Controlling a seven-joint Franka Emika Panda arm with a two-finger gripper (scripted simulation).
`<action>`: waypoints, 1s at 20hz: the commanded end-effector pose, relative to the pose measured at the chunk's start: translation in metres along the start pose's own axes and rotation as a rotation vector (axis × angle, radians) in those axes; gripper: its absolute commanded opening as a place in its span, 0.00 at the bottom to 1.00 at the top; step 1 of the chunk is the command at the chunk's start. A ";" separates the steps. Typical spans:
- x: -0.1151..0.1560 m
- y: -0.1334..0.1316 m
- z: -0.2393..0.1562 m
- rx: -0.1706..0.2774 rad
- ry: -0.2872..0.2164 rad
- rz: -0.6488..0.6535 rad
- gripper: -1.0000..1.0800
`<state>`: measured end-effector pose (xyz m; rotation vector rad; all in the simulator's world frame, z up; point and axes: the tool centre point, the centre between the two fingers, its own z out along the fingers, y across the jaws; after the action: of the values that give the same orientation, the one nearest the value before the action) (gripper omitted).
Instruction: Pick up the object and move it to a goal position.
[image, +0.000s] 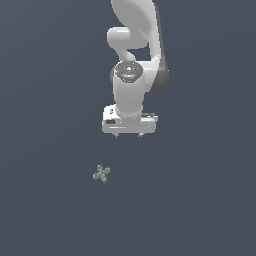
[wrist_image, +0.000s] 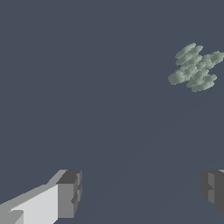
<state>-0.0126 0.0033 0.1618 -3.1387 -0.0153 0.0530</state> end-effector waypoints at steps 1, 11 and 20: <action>0.000 0.000 0.000 0.000 0.000 0.000 0.96; -0.001 -0.008 -0.011 0.006 0.003 -0.023 0.96; 0.013 0.003 -0.006 0.007 0.006 0.009 0.96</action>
<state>-0.0031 0.0037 0.1688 -3.1319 -0.0147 0.0446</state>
